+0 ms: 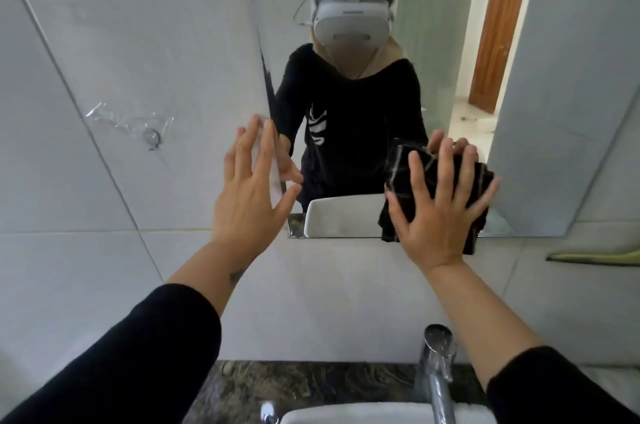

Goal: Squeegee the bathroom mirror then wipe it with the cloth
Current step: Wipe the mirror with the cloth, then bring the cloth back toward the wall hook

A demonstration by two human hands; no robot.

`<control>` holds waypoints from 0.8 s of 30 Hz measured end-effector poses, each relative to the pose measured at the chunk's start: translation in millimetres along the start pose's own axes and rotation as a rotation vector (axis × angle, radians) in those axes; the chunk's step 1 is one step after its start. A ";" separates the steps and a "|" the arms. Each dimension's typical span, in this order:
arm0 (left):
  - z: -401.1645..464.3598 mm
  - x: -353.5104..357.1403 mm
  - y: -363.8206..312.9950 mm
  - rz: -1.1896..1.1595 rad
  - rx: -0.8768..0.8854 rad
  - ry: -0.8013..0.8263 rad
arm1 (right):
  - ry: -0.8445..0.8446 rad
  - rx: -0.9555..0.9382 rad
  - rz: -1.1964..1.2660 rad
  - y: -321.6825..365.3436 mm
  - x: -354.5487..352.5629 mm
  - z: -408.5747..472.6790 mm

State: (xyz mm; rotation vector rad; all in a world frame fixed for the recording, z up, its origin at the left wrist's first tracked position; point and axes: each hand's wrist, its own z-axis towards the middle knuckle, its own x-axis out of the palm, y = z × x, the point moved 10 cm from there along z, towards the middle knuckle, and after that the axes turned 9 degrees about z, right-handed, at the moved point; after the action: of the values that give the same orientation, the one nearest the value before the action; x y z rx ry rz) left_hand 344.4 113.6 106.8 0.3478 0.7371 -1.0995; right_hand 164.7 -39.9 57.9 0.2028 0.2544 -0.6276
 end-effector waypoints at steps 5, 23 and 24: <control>-11.4 -11.0 11.4 -0.097 0.049 -0.055 | 0.064 -0.245 0.014 90.8 15.7 13.9; -58.0 -49.8 104.0 -0.822 -0.485 -0.048 | 0.292 -0.525 0.576 243.9 5.6 31.3; -55.7 -60.6 107.5 -0.852 -0.505 -0.068 | 0.282 -0.491 0.610 250.9 -0.1 40.8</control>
State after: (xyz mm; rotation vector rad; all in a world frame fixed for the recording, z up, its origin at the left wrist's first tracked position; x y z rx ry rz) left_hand 405.2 234.3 98.4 -0.4837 1.1075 -1.6423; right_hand 322.6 148.0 124.1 -0.1096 0.5809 0.0820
